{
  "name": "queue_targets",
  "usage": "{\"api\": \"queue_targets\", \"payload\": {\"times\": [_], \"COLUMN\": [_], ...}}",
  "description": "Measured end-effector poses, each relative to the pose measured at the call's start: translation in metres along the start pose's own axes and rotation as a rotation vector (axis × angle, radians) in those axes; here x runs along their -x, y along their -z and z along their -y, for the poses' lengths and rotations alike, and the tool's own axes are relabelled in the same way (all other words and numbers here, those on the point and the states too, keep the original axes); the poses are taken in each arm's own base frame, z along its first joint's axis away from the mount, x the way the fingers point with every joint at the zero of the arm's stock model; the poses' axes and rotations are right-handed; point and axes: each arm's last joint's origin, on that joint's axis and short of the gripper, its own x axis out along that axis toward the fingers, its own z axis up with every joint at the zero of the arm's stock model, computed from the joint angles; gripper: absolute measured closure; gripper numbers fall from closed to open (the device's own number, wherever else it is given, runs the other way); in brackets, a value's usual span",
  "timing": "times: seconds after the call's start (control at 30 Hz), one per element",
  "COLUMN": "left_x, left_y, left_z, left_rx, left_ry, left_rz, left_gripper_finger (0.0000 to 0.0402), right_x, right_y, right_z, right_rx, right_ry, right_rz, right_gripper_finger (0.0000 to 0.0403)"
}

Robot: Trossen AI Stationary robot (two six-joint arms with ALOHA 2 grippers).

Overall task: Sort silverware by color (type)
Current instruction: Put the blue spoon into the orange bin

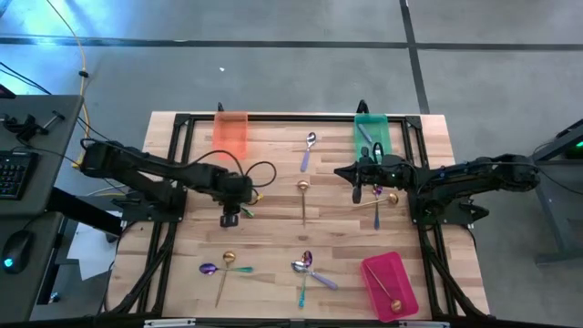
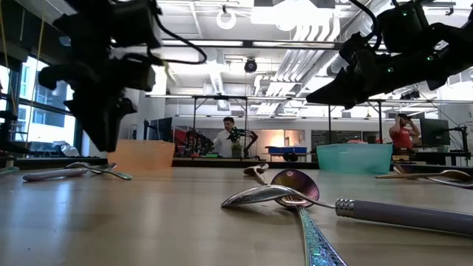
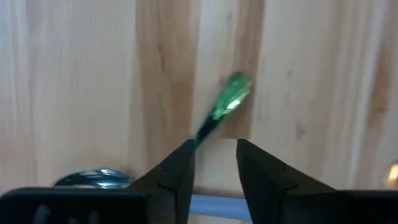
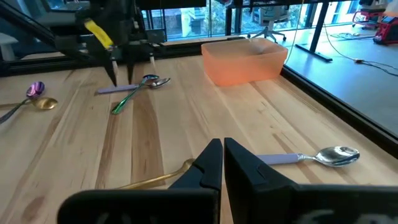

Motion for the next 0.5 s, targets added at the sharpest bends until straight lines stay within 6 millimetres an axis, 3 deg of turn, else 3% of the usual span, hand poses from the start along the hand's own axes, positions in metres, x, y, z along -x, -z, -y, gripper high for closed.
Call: {"api": "queue_targets", "payload": {"times": [0.27, 0.5], "left_x": [-0.023, -0.034], "left_y": [0.006, 0.006], "left_z": [-0.011, -0.012], "left_rx": [-0.137, -0.235], "left_ry": [-0.053, -0.08], "left_rz": [-0.198, -0.255], "left_gripper_finger": [0.0265, 0.0294], "right_x": [0.0, 0.0], "right_y": [0.0, 0.0], "right_z": [0.0, 0.0], "right_rx": [0.002, 0.003], "right_ry": [-0.004, -0.003], "right_rz": [-0.001, 0.0], "right_gripper_finger": [0.0403, 0.0403]}}
